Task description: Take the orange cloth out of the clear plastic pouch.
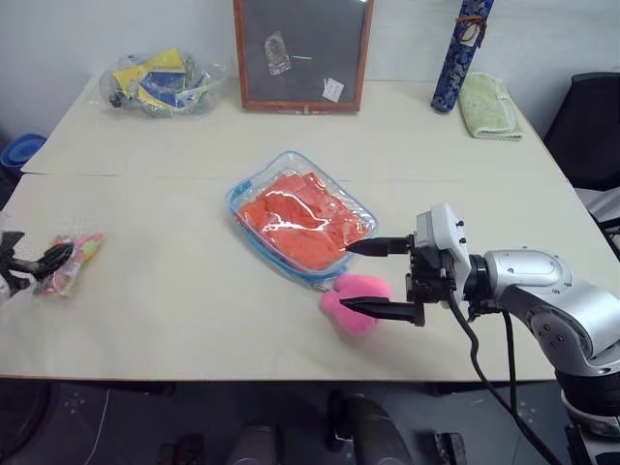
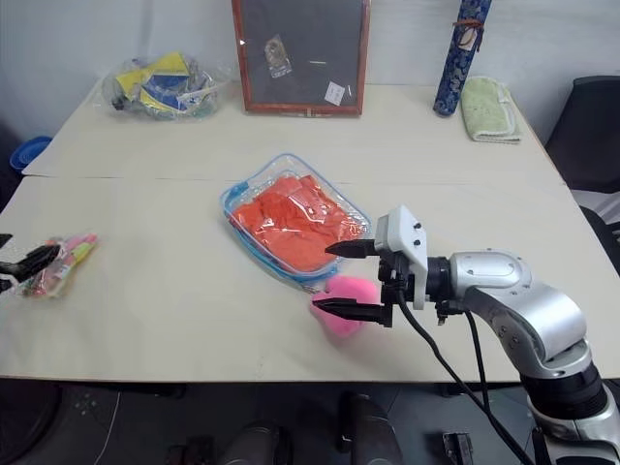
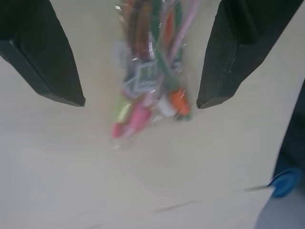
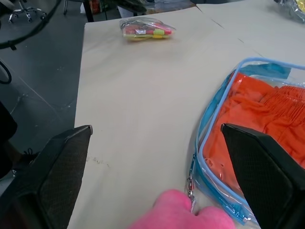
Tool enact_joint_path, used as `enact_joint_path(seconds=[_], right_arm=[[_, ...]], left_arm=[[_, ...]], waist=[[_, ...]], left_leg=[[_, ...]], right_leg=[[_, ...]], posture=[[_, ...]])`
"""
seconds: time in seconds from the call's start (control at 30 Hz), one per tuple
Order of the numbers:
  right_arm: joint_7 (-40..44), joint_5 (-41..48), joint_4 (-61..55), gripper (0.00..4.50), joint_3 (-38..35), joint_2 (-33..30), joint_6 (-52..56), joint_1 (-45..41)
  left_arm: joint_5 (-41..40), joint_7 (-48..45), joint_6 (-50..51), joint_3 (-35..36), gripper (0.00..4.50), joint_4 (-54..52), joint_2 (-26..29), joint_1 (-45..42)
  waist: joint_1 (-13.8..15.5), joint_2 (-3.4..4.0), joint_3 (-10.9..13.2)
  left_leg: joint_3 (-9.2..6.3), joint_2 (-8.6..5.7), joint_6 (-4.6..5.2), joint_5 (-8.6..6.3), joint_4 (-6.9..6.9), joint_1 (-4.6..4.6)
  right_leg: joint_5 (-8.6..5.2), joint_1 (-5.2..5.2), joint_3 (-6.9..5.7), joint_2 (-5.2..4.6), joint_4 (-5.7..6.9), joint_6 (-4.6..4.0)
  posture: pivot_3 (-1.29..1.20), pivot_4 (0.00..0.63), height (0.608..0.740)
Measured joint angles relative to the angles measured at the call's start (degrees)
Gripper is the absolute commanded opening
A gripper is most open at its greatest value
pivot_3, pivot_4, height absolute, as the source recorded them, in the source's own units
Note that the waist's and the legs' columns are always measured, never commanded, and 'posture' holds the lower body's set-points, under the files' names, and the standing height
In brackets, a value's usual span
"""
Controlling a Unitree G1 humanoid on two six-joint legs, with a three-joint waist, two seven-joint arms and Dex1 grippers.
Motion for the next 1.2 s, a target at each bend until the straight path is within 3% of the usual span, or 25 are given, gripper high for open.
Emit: enact_joint_path(seconds=[0.07,0.13,0.3,0.43,0.53,0.7,0.8,0.9,1.2], right_arm=[[-0.33,0.0,-0.05,4.5,-0.03,0.02,0.0,0.07],[-0.98,0.0,-0.27,4.5,-0.32,0.12,-0.01,0.53],[-3.57,0.04,-1.17,4.5,-1.49,0.88,0.01,1.89],[-7.12,0.34,-4.26,4.5,-3.44,1.15,0.27,4.65],[-9.21,1.2,-6.91,4.5,-5.18,1.02,0.68,6.88],[-12.41,2.56,-9.56,4.5,-7.79,0.52,2.06,9.96],[-14.35,3.55,-10.64,4.5,-9.6,0.41,2.86,11.22],[-15.66,4.72,-11.99,4.5,-10.2,0.36,3.34,12.04],[-17.69,6.37,-13.83,4.5,-11.64,-0.66,3.93,14.55]], left_arm=[[-3.96,-7.68,-2.63,-2.02,3.95,-4.31,2.1,0.67],[-4.45,-12.3,-8.04,-9.08,3.95,-5.77,4.74,-1.31],[11.1,-13.96,-33.04,-32.73,3.95,11.79,7.08,-19.55],[25.36,-10.95,-56.66,-47.74,3.95,35.05,-1.1,-41.56],[30.82,-8.42,-69.65,-53.41,3.95,49.21,-6.84,-52.01],[38.68,-5.42,-83.8,-60.83,3.95,66.28,-12.75,-61.48],[44.28,-1.83,-87.35,-65.08,3.95,73.99,-15.26,-65.53],[47.32,1.4,-88.23,-66.96,3.4,78.34,-17.41,-68.5],[50.79,8.33,-88.36,-68.73,0.58,82.44,-20.85,-69.93]], waist=[[0.37,0.04,0.03],[0.75,0.08,0.04],[1.16,0.13,0.07],[1.62,0.03,0.02],[1.45,0.01,0.0],[0.78,-0.01,0.01],[0.98,-0.04,0.03],[1.26,-0.04,0.03],[1.36,-0.05,0.03]], left_leg=[[-0.04,-0.05,0.0,0.0,0.03,-0.01],[-0.02,-0.08,-0.03,0.03,0.04,0.04],[0.08,-0.08,-0.15,0.12,0.0,0.09],[0.21,-0.12,-0.1,0.14,0.01,-0.12],[0.54,-0.15,0.08,0.06,0.11,-0.44],[0.86,-0.17,0.22,-0.01,0.12,-0.6],[0.76,-0.13,0.22,0.0,0.4,-0.58],[0.63,-0.07,0.26,-0.02,0.7,-0.67],[0.37,-0.12,0.35,-0.07,0.83,-0.83]], right_leg=[[0.0,0.01,-0.03,-0.08,-0.06,-0.01],[-0.01,0.03,0.0,-0.08,-0.14,-0.02],[-0.04,0.0,0.04,0.11,0.03,-0.09],[0.03,-0.06,-0.1,0.25,0.13,-0.05],[0.07,-0.18,-0.49,0.32,-0.02,0.04],[0.14,-0.19,-0.94,0.33,-0.12,0.15],[0.15,-0.19,-0.99,0.33,-0.02,0.14],[0.17,-0.18,-0.95,0.31,0.06,0.13],[0.19,-0.16,-0.96,-0.07,0.04,0.16]], posture=[[0.0,0.15,0.74],[0.0,0.15,0.74],[0.0,0.15,0.74],[0.0,0.15,0.74],[0.0,0.15,0.74],[0.0,0.15,0.74],[0.0,0.15,0.74],[0.0,0.15,0.74],[0.0,0.15,0.74]])
